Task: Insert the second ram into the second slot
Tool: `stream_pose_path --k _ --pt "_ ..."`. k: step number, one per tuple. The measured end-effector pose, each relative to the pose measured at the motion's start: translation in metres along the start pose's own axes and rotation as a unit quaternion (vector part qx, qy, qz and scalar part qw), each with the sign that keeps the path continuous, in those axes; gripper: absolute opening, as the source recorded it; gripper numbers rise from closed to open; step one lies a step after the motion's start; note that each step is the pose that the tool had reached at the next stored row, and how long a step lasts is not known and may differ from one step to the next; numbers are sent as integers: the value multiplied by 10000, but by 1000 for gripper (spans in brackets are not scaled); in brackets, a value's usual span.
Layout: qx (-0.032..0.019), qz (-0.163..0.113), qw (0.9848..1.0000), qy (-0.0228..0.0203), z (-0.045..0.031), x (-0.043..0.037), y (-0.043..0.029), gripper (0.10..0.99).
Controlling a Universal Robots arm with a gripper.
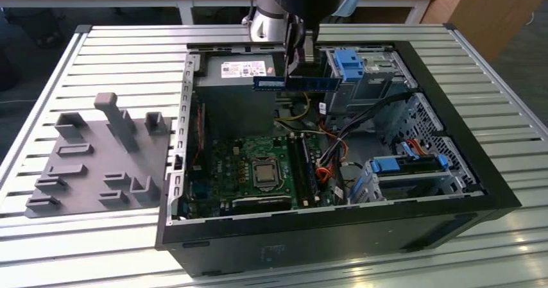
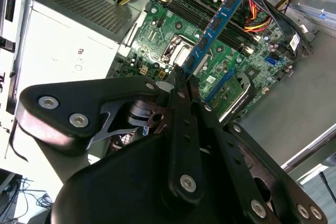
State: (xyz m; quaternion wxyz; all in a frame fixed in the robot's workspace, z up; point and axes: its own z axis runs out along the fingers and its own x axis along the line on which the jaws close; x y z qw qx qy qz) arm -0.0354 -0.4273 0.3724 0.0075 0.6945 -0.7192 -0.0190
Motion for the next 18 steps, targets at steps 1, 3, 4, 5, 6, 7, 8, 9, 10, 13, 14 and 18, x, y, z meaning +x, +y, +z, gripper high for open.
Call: stream_pose_path --k 1,3,4,5,6,7,8,9,10,13,14,18 --pt "0 7 10000 0 0 0 0 137" --pt "0 22 10000 -1 0 0 0 137" --pt "0 29 10000 -1 0 0 0 137" --pt "0 38 10000 -1 0 0 0 137" --pt "1 47 10000 -2 0 0 0 137" --pt "1 56 10000 -2 0 0 0 137" --pt "1 66 10000 -2 0 0 0 137" --pt "1 75 10000 -2 0 0 0 137" --pt "1 84 10000 -3 0 0 0 137" --pt "2 113 9999 -4 0 0 0 137" --pt "2 123 9999 -4 0 0 0 137" --pt "3 163 9999 -6 0 0 0 137"
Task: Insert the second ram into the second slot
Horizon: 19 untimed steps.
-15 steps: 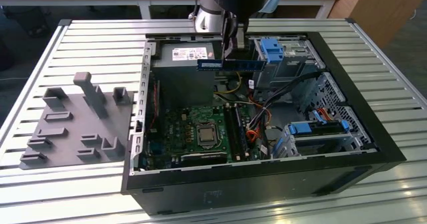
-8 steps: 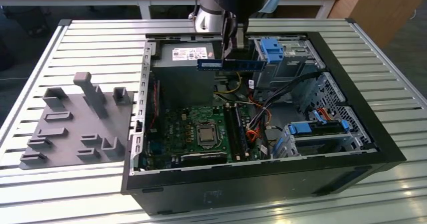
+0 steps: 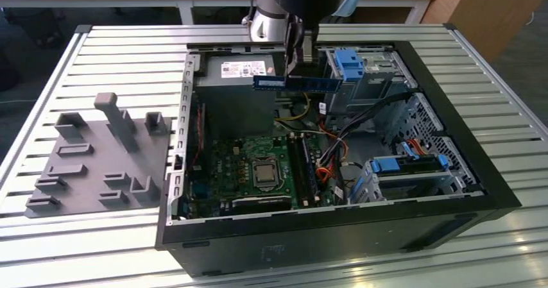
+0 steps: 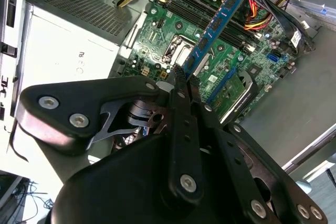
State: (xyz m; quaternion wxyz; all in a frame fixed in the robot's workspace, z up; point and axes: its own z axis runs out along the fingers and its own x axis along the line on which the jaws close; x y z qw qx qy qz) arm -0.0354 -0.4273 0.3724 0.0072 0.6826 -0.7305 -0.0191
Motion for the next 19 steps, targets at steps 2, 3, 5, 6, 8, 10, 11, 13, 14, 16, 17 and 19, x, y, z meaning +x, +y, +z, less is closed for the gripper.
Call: stream_pose_path --k 2,3,5,6,8,10,11,13,14,16,17,19 --pt "0 19 10000 -1 0 0 0 137" --pt "0 27 10000 -1 0 0 0 137" --pt "1 42 10000 -1 0 0 0 137" --pt "1 49 10000 -2 0 0 0 137" --pt "1 64 10000 -2 0 0 0 137" --pt "1 78 10000 -3 0 0 0 137" --pt "1 85 10000 -3 0 0 0 137" --pt "2 98 10000 -4 0 0 0 137" --pt "2 105 9999 -4 0 0 0 137" --pt "2 120 9999 -4 0 0 0 137" --pt "2 126 9999 -5 0 0 0 137" --pt "2 139 9999 -5 0 0 0 137"
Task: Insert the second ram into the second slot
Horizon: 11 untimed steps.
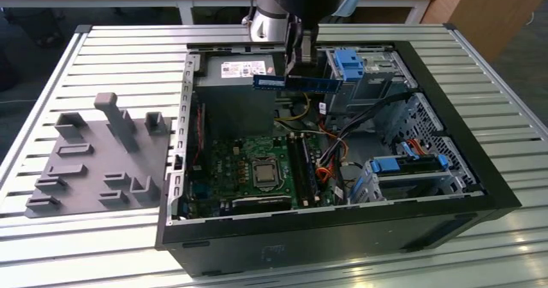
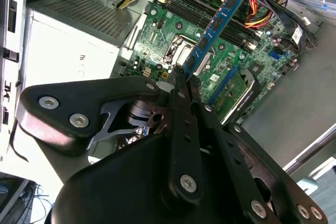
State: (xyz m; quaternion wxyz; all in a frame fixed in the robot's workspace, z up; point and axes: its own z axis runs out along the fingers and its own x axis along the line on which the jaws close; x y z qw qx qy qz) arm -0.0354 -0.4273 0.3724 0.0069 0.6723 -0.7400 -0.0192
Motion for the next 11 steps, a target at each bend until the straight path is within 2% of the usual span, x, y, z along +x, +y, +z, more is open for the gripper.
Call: stream_pose_path --k 11 --pt "1 74 10000 -3 0 0 0 137"
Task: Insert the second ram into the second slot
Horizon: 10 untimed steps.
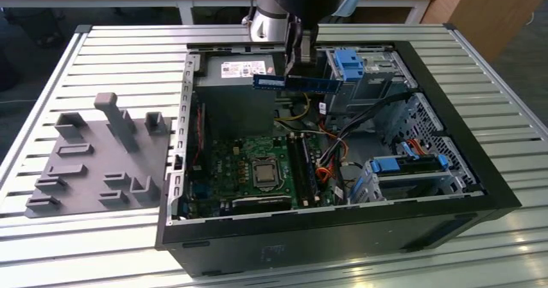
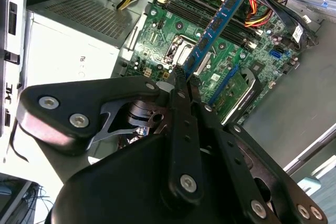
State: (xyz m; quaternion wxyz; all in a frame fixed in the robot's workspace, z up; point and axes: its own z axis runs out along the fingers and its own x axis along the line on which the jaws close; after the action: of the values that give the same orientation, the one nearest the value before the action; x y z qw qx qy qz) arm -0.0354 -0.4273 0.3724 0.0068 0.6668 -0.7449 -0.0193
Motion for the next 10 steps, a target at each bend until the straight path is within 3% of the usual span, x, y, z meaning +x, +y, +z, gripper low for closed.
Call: stream_pose_path --k 10 --pt "1 62 10000 -2 0 0 0 137"
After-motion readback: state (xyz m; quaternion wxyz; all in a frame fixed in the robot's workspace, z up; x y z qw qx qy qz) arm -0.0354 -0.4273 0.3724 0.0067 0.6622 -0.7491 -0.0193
